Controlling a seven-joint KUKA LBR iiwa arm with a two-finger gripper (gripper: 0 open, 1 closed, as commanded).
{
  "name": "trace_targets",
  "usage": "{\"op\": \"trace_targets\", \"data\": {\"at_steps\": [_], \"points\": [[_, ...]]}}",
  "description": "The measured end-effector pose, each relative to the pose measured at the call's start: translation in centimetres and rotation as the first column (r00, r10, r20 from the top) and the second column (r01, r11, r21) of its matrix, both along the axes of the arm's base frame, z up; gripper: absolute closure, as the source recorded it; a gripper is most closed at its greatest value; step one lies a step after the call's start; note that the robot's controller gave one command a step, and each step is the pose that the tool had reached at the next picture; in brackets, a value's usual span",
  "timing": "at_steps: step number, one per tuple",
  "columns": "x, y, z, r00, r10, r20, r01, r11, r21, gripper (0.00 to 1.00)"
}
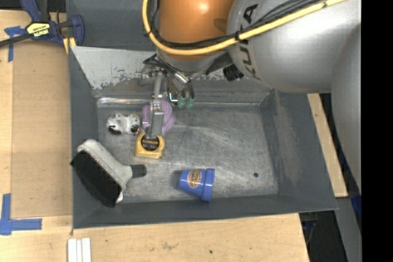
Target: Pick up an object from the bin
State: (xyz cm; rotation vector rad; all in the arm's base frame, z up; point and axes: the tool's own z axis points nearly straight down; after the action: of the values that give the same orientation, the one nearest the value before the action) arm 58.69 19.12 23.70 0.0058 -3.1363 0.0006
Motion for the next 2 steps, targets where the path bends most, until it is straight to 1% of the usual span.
{"op": "trace_targets", "data": {"at_steps": [1, 2], "points": [[0.2, -0.1, 0.5, 1.0, -0.003, 0.008, 0.003, 1.0, 0.002, 0.0], [0.5, -0.1, -3.4, 1.0, 0.026, 0.017, -0.026, 1.0, 0.004, 0.0]]}}
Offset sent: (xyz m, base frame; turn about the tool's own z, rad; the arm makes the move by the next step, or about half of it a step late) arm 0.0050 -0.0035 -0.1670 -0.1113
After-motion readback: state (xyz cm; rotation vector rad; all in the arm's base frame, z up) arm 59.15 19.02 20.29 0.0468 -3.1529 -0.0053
